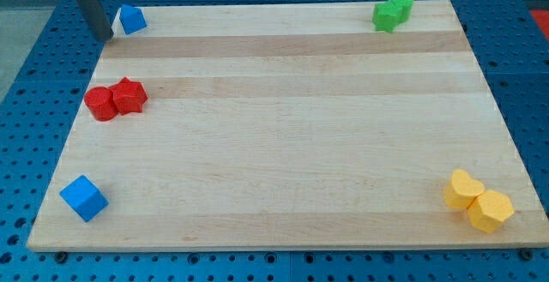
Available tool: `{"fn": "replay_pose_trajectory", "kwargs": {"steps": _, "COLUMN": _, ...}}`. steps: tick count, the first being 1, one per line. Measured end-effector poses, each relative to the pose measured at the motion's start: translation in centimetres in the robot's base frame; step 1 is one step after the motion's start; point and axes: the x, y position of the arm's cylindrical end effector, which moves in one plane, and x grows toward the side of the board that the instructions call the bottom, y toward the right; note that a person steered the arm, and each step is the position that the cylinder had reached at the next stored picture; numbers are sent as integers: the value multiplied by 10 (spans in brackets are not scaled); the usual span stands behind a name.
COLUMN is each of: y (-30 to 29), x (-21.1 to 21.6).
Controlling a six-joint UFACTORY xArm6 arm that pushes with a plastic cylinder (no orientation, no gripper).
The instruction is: Move the blue triangle close to the cube
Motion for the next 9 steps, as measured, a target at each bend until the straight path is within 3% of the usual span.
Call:
{"fn": "replay_pose_trajectory", "kwargs": {"steps": 1, "y": 3, "x": -49}}
{"fn": "replay_pose_trajectory", "kwargs": {"steps": 2, "y": 22, "x": -45}}
{"fn": "replay_pose_trajectory", "kwargs": {"steps": 4, "y": 108, "x": -14}}
{"fn": "replay_pose_trajectory", "kwargs": {"steps": 6, "y": 134, "x": 40}}
{"fn": "replay_pose_trajectory", "kwargs": {"steps": 8, "y": 189, "x": 66}}
{"fn": "replay_pose_trajectory", "kwargs": {"steps": 9, "y": 181, "x": 84}}
